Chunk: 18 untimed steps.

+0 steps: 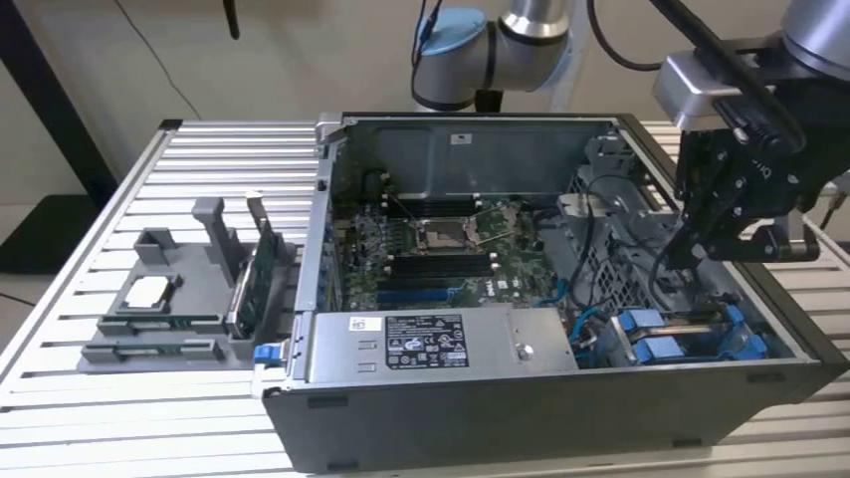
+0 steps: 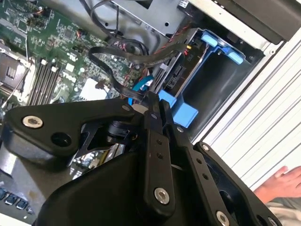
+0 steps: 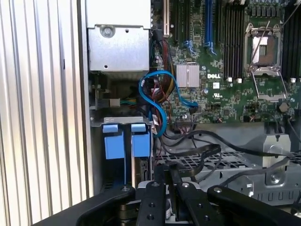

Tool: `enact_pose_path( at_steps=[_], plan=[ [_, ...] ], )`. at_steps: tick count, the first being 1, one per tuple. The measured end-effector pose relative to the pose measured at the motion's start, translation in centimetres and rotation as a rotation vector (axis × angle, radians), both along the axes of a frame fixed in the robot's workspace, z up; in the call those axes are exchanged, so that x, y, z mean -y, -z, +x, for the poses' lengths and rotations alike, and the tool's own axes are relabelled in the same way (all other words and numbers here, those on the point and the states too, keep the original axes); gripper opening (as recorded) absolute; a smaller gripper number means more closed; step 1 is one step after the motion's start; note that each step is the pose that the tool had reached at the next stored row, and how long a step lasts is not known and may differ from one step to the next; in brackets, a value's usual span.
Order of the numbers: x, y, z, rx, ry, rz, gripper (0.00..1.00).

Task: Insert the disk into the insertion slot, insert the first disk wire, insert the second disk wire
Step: 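Insert the second disk wire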

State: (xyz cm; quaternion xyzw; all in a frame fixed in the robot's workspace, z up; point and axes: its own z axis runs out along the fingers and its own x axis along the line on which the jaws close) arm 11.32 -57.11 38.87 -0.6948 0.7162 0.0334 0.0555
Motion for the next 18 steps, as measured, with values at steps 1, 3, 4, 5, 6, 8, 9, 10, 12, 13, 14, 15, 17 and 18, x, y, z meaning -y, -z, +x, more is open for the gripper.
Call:
enact_pose_path(
  at_steps=[1,3,4,5,6,8,9,10,12,13,14,15,17,18],
  plan=[
    [0.00,0.11,0.0,0.0000,0.000,-0.0002,0.16],
    [0.01,0.20,0.0,0.0000,0.000,-0.0001,0.16],
    [0.01,0.25,0.0,0.0000,0.000,0.0000,0.16],
    [0.02,0.31,0.0,0.0001,0.000,0.0000,0.16],
    [0.04,0.38,0.0,0.0001,0.000,0.0001,0.16],
    [0.09,0.50,0.0,0.0000,0.000,-0.0002,0.16],
    [0.13,0.58,0.0,0.0000,0.000,-0.0001,0.16],
    [0.18,0.65,0.1,0.0000,0.000,-0.0002,0.16],
    [0.26,0.80,0.1,0.0001,0.000,-0.0001,0.16],
    [0.31,0.88,0.1,0.0001,0.000,-0.0001,0.16],
    [0.35,0.94,0.1,0.0000,0.000,-0.0001,0.16],
    [0.38,1.01,0.1,0.0000,0.000,-0.0001,0.16],
    [0.44,1.12,0.1,0.0001,0.000,0.0000,0.16],
    [0.47,1.18,0.1,0.0000,0.000,0.0000,0.16]
  ],
)
